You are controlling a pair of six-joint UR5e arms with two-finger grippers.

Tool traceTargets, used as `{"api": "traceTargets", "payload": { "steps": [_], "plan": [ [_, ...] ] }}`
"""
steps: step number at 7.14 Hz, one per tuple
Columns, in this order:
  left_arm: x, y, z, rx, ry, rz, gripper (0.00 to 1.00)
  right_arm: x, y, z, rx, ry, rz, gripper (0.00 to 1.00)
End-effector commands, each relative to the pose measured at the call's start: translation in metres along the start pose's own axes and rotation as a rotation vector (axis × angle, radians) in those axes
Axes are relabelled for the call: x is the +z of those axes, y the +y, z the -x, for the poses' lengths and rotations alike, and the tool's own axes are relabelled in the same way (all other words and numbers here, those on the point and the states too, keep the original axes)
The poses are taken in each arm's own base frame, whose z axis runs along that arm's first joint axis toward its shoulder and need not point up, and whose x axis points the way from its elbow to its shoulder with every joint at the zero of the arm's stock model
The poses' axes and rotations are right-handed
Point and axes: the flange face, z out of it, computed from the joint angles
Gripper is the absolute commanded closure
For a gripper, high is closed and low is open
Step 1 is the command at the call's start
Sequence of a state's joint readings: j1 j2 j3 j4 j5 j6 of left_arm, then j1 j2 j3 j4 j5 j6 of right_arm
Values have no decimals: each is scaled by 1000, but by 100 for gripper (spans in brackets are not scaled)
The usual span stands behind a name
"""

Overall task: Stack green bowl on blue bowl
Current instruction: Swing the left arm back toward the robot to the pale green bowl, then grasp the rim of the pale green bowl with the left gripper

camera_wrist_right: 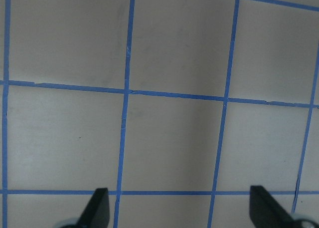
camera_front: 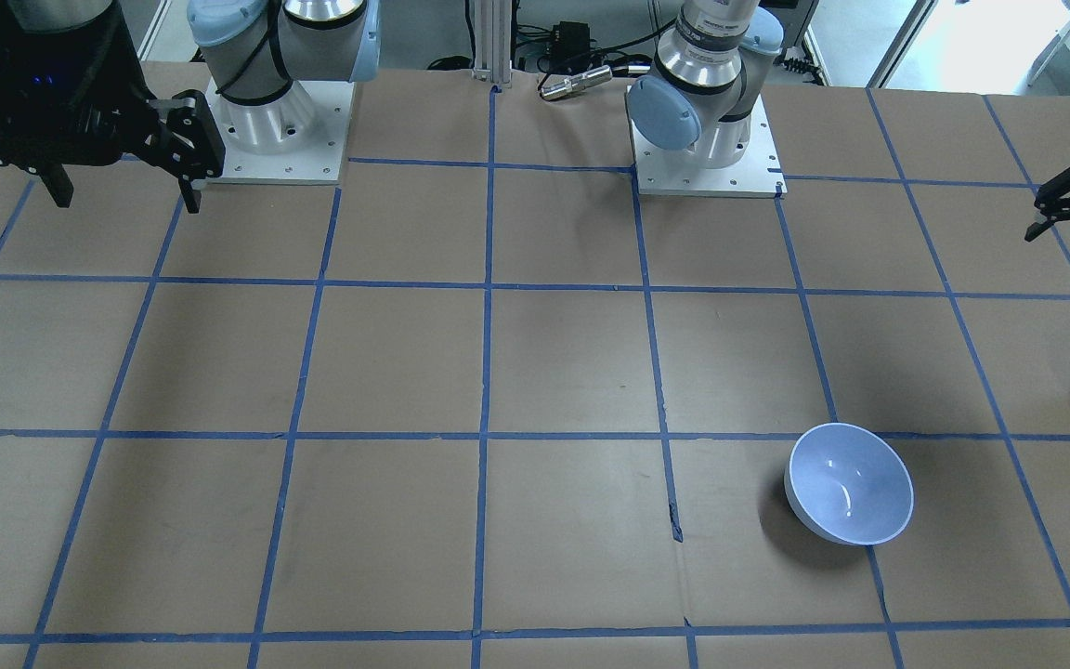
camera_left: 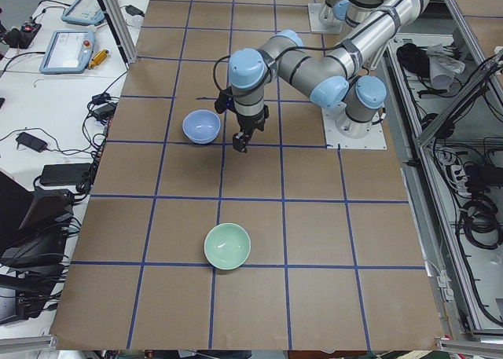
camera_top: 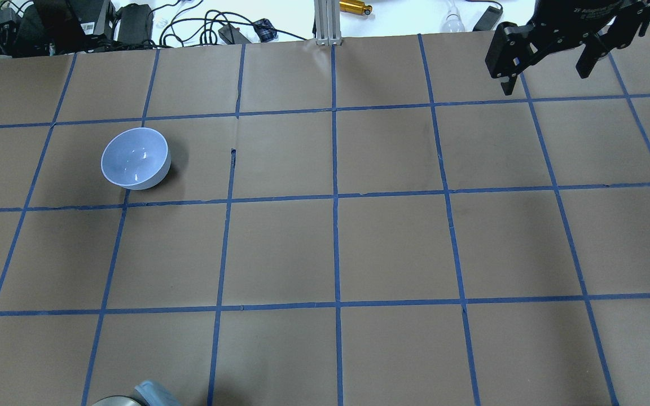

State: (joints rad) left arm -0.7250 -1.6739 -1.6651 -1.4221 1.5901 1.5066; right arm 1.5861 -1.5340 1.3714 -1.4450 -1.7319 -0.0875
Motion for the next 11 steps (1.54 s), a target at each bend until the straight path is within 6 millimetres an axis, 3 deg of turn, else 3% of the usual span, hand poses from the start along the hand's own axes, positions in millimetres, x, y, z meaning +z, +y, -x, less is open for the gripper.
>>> {"api": "traceTargets", "payload": {
  "steps": [1, 4, 6, 9, 11],
  "plan": [
    [44, 65, 49, 196, -8, -10, 0, 0, 0, 0, 0, 0, 0, 0],
    [88, 113, 94, 468, -62, 10, 0, 0, 0, 0, 0, 0, 0, 0],
    [106, 136, 121, 618, -115, 36, 0, 0, 0, 0, 0, 0, 0, 0],
    [139, 144, 155, 814, -109, -7, 0, 0, 0, 0, 0, 0, 0, 0],
    [158, 145, 169, 856, -131, 7, 0, 0, 0, 0, 0, 0, 0, 0]
  ]
}}
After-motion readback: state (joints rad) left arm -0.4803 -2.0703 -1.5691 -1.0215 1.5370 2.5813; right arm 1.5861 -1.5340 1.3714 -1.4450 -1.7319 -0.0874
